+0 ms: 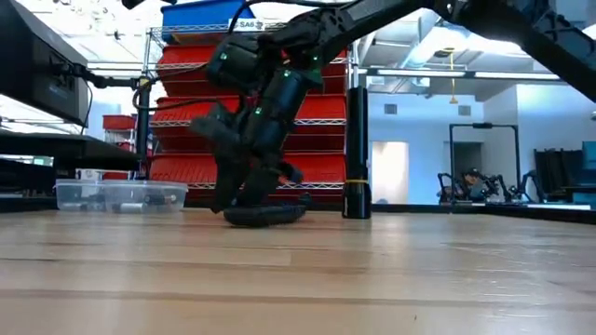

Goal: Insert battery
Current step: Close the flashlight's battery compartment

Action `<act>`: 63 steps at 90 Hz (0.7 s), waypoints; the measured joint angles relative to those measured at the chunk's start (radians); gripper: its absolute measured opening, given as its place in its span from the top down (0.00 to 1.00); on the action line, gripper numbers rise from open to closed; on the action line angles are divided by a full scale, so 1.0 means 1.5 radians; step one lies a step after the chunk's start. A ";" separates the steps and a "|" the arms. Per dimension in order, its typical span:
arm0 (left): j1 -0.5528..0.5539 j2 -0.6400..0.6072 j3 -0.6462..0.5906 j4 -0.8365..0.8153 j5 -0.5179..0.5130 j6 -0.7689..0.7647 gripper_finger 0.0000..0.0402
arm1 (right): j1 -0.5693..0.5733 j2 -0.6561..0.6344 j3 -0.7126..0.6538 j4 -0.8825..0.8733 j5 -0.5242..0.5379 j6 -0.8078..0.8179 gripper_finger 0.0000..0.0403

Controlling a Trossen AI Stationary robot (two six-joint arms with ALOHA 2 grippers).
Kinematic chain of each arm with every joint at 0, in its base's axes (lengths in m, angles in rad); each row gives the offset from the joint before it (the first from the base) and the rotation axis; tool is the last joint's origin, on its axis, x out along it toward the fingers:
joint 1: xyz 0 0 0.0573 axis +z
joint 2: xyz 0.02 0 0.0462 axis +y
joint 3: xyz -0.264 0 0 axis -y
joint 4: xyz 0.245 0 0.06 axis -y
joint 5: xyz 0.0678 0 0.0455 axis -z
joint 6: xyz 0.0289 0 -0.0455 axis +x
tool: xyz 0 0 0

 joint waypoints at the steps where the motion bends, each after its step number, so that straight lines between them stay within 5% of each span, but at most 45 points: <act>1: 0.000 0.000 0.000 0.000 0.000 0.000 0.80 | 0.000 0.000 0.000 0.000 0.000 0.000 0.64; 12: 0.000 0.000 0.000 -0.001 0.000 0.003 0.80 | 0.000 0.000 0.000 0.003 0.000 0.000 0.63; 33: 0.000 0.000 0.000 -0.001 0.000 0.003 0.80 | 0.000 0.000 0.000 0.009 -0.009 0.000 0.40; 63: 0.000 0.000 0.000 -0.001 0.000 0.002 0.80 | -0.004 -0.001 0.016 0.003 -0.015 0.007 0.39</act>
